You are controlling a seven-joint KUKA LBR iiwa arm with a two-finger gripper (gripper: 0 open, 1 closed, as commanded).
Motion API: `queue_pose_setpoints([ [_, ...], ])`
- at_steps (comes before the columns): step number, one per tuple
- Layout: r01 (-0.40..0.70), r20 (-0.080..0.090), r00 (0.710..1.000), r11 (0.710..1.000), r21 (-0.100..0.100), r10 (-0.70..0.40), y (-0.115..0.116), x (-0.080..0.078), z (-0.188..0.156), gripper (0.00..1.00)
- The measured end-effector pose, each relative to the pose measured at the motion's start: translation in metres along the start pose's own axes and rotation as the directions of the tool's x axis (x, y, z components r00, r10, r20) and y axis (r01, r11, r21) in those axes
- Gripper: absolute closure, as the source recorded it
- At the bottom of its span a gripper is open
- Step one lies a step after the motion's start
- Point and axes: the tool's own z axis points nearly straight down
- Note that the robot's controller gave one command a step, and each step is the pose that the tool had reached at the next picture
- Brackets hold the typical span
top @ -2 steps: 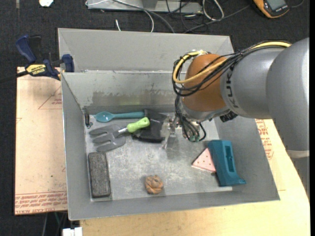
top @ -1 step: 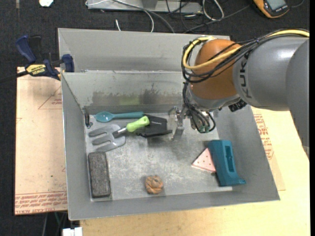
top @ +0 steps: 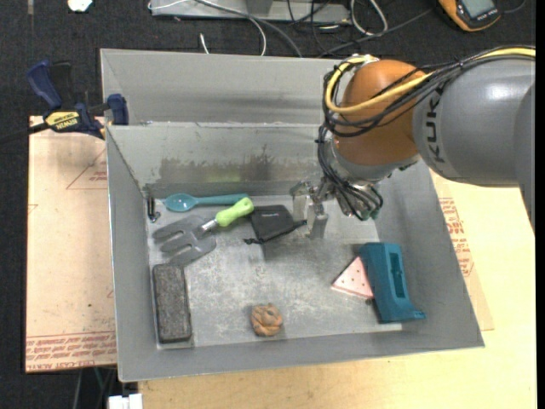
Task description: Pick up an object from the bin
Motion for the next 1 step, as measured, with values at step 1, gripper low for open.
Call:
queue_pose_setpoints([
  [1, 0.139, -0.014, 0.99, 0.99, -0.006, -0.139, 0.0077, -0.0004, -0.0371, 1.0],
])
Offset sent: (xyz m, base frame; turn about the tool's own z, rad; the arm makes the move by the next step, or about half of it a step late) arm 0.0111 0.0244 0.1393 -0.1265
